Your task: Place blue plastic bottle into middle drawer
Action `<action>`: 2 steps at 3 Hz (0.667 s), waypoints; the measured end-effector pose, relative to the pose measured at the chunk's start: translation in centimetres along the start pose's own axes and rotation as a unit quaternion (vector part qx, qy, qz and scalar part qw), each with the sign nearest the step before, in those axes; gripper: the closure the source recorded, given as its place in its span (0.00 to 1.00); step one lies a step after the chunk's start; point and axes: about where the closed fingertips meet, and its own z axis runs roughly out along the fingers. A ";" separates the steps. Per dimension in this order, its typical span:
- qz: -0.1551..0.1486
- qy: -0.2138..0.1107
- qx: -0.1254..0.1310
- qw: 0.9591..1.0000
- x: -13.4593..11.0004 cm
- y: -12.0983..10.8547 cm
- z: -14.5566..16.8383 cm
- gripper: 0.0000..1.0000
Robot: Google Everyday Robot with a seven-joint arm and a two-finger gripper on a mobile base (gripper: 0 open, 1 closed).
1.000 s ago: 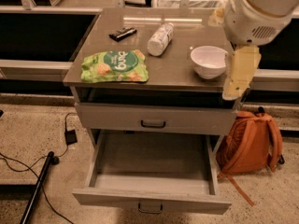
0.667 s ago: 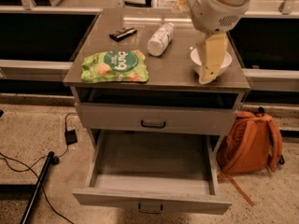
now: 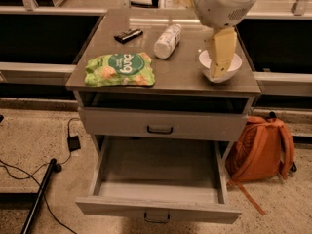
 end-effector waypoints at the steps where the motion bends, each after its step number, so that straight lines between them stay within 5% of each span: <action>1: -0.069 0.008 -0.021 0.997 0.4 -3.0 1.8 0.00; 2: -0.172 0.012 -0.055 0.983 0.1 -8.3 6.3 0.00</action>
Offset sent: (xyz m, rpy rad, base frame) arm 0.2002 0.0961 -0.0105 -0.3612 -0.0241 0.6056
